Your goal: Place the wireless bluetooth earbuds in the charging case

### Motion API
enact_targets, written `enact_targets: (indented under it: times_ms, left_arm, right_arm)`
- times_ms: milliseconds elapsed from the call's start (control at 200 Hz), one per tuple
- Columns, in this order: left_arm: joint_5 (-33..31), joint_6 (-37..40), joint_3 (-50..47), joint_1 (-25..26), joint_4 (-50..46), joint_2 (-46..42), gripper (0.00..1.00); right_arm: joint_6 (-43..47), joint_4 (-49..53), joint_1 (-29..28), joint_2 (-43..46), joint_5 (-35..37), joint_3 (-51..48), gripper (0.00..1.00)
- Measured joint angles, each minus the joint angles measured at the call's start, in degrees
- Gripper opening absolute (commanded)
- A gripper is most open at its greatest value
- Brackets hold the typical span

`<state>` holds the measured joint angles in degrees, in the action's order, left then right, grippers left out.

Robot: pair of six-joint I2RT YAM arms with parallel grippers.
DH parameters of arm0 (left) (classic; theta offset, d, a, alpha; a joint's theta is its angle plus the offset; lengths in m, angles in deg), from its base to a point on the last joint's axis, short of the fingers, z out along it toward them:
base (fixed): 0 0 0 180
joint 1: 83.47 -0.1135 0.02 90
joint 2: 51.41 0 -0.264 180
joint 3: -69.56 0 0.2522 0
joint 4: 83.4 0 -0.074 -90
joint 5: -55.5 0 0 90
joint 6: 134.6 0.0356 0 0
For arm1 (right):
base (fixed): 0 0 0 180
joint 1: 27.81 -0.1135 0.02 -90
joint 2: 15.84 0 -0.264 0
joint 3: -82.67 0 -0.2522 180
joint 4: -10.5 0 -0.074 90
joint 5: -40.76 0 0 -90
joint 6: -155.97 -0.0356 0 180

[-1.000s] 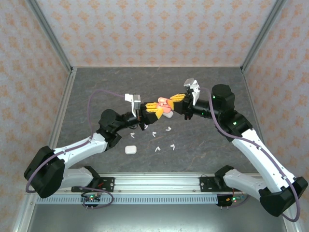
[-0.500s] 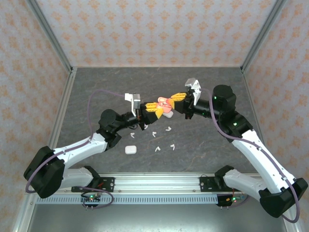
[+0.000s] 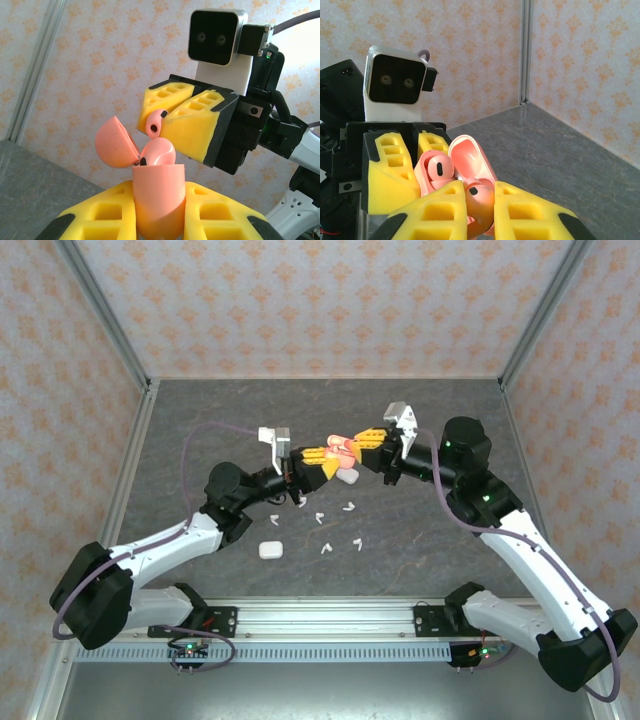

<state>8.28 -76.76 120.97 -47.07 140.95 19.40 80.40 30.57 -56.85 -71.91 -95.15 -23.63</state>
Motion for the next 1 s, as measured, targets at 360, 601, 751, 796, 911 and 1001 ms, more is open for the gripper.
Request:
enact_targets:
  times_ms: [360, 601, 751, 796, 911, 1001]
  left_arm:
    - [0.0, -0.98, 0.07, 0.0, 0.04, 0.35, 0.0]
    - [0.02, -1.01, 0.07, 0.0, 0.04, 0.35, 0.0]
    - [0.02, -1.03, 0.07, 0.0, 0.22, 0.35, 0.0]
    - [0.02, -1.03, 0.07, 0.0, 0.22, 0.35, 0.0]
    - [0.02, -1.03, 0.07, 0.0, 0.2, 0.37, 0.0]
    - [0.02, -1.03, 0.07, 0.0, 0.22, 0.35, 0.0]
  right_arm:
    - [0.28, -0.39, 0.0, -0.04, -0.2, -0.79, 0.14]
    - [0.68, -0.39, 0.0, -0.2, -0.2, -0.9, 0.14]
    - [0.87, -0.37, 0.0, -0.55, -0.13, -0.92, 0.14]
    - [0.92, -0.37, 0.0, -0.55, -0.04, -0.92, 0.14]
    - [1.31, -0.37, 0.0, -0.55, 0.02, -0.92, 0.14]
    - [1.55, -0.26, 0.0, -0.57, -0.26, -0.92, 0.14]
